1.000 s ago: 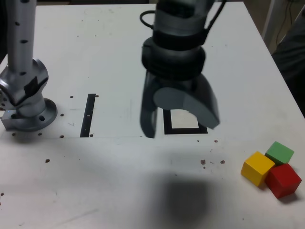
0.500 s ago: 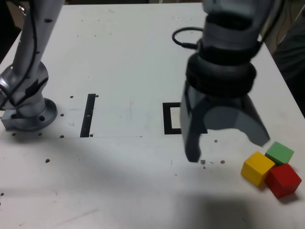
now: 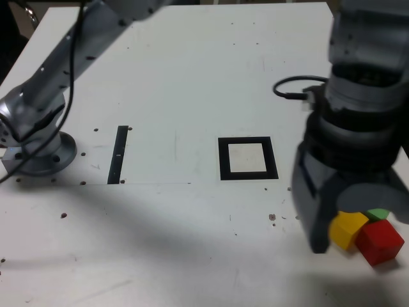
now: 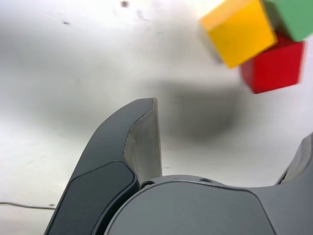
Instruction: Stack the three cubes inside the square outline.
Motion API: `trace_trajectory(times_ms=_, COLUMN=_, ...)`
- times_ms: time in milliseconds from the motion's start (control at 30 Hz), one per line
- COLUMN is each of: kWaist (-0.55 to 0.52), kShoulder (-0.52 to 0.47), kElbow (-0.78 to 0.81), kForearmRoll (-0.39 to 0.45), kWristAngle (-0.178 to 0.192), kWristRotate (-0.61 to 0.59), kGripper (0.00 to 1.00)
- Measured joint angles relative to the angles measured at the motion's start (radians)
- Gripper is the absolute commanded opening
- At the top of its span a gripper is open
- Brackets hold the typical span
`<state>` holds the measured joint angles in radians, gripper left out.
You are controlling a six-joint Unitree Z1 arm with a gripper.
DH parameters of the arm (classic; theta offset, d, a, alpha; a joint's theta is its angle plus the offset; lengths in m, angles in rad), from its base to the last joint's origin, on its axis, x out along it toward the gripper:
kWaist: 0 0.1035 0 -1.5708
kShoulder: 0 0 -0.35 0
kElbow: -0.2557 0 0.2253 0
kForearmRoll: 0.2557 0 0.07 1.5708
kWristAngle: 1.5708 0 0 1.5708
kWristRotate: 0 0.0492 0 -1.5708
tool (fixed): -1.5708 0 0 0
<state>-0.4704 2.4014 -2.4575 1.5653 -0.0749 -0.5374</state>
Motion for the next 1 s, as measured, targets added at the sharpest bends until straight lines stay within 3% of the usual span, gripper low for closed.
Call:
trace_trajectory(times_ms=433, kWaist=-0.006, kShoulder=0.120, kElbow=-0.189, kForearmRoll=-0.004, kWristAngle=0.052, kWristRotate=-0.110, kGripper=0.99)
trace_trajectory(times_ms=1000, kWaist=0.024, kShoulder=0.231, kElbow=-0.252, kForearmRoll=-0.028, kWristAngle=0.046, kWristRotate=-0.150, kGripper=0.99)
